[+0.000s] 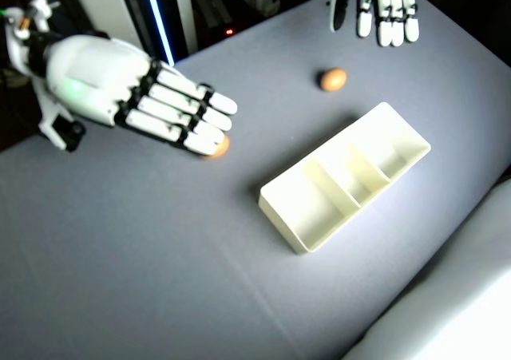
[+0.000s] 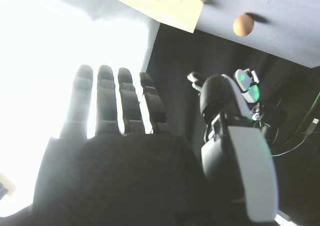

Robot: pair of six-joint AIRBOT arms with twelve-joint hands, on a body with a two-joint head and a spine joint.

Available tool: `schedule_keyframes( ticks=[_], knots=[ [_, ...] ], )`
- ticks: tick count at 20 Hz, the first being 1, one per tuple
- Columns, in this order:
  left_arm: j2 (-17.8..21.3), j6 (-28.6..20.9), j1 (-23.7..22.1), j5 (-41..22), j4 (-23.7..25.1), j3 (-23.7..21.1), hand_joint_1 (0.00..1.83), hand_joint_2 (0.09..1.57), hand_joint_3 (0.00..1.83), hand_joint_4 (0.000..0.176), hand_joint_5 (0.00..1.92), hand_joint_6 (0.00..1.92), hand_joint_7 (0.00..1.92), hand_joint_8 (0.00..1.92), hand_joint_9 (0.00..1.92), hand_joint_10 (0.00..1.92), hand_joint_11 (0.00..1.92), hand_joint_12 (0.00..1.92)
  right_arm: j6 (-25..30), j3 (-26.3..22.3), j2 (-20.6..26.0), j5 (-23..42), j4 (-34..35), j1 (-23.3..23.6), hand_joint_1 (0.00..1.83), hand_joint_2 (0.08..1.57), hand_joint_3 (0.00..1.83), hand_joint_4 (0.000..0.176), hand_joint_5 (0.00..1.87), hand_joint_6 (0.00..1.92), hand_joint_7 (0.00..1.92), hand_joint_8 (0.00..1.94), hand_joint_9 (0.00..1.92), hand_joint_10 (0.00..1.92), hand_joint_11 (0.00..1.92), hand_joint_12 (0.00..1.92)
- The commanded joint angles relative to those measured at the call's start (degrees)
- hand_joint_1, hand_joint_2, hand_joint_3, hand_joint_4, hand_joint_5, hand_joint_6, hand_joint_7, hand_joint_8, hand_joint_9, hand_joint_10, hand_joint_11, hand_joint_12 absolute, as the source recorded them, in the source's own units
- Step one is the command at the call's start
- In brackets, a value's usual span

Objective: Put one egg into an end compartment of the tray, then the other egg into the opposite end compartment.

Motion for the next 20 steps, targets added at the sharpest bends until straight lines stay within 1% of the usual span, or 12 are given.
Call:
schedule_keyframes(
  ticks=[1,6,7,11,13,14,15,16,17,18,19,20],
  knots=[
    [-0.2,-0.11,-0.59,-6.64,-0.23,0.29,0.29,1.23,0.03,0.102,0.0,0.0,0.0,0.0,0.0,0.0,0.0,0.0,-0.04,0.12,0.09,6.56,0.26,0.33,0.3,1.2,0.08,0.0,0.0,0.0,0.0,0.0,0.0,0.0,0.0,0.0],
    [-0.79,-1.47,-0.92,-2.82,0.77,0.85,0.35,1.18,0.0,0.112,0.0,0.0,0.0,0.0,0.0,0.0,0.0,0.0,0.03,0.13,0.03,6.59,1.05,-0.09,0.26,1.21,0.06,0.0,0.0,0.0,0.0,0.0,0.0,0.0,0.0,0.0],
    [-0.98,-1.98,-0.92,-1.32,1.46,1.08,0.46,1.15,0.0,0.099,0.0,0.0,0.0,0.0,0.0,0.0,0.0,0.0,0.04,0.14,0.02,6.59,1.12,-0.09,0.27,1.21,0.06,0.0,0.0,0.0,0.0,0.0,0.0,0.0,0.0,0.0],
    [-3.37,-2.7,-1.77,5.81,1.94,3.19,0.75,1.12,0.0,0.081,0.0,0.0,0.0,0.0,0.01,0.01,0.0,0.0,0.63,0.53,-1.16,7.12,1.73,-0.35,0.2,1.22,0.05,0.0,0.0,0.0,0.0,0.0,0.0,0.0,0.0,0.0],
    [-4.85,-3.1,-2.46,8.65,1.74,4.55,0.74,1.13,0.0,0.077,0.0,0.0,0.02,0.01,0.03,0.02,0.0,0.0,0.87,0.63,-1.34,7.37,1.88,-0.53,0.2,1.22,0.05,0.0,0.0,0.0,0.0,0.0,0.0,0.0,0.0,0.0],
    [-5.73,-3.4,-2.85,10.25,1.61,5.36,0.75,1.12,0.0,0.066,0.05,0.01,0.1,0.02,0.08,0.12,0.0,0.52,1.12,0.73,-1.46,7.44,1.89,-0.6,0.21,1.23,0.05,0.0,0.0,0.0,0.0,0.0,0.0,0.0,0.0,0.0],
    [-6.61,-3.64,-3.27,11.91,1.55,6.14,0.77,1.12,0.0,0.072,0.11,0.03,0.18,0.03,0.12,0.2,0.0,1.12,1.4,0.87,-1.61,7.48,1.89,-0.69,0.2,1.23,0.05,0.0,0.0,0.0,0.0,0.0,0.0,0.0,0.0,0.0],
    [-7.54,-3.71,-3.74,13.25,1.52,6.9,0.79,1.13,0.0,0.065,0.17,0.05,0.26,0.04,0.04,0.58,0.0,1.48,1.68,0.96,-1.74,7.53,1.89,-0.78,0.18,1.24,0.05,0.0,0.0,0.0,0.0,0.0,0.0,0.0,0.0,0.0],
    [-8.52,-3.75,-4.33,14.99,1.51,7.78,0.8,1.14,0.0,0.054,0.22,0.07,0.33,0.06,0.01,0.87,0.0,1.64,1.97,1.03,-1.82,7.61,1.89,-0.88,0.19,1.24,0.04,0.0,0.0,0.0,0.0,0.0,0.0,0.0,0.0,0.0],
    [-8.88,-3.79,-4.54,15.63,1.51,8.15,0.83,1.16,0.01,0.023,0.31,0.12,0.45,0.11,0.08,1.03,0.0,1.76,2.1,1.06,-1.84,7.65,1.89,-0.94,0.18,1.25,0.04,0.0,0.0,0.0,0.0,0.0,0.0,0.0,0.0,0.0],
    [-9.33,-3.8,-4.75,16.3,1.52,8.51,0.95,1.18,0.0,0.0,0.49,0.3,0.58,0.54,0.29,1.26,0.09,1.85,2.29,1.11,-1.86,7.73,1.89,-1.0,0.17,1.25,0.04,0.0,0.0,0.0,0.0,0.0,0.0,0.0,0.0,0.0],
    [-9.57,-3.8,-4.92,16.65,1.52,8.78,1.13,1.26,0.0,0.0,0.55,1.18,0.77,1.27,0.51,1.46,0.34,1.91,2.45,1.15,-1.87,7.78,1.89,-1.02,0.17,1.25,0.04,0.0,0.0,0.0,0.0,0.0,0.0,0.0,0.0,0.0]
  ],
)
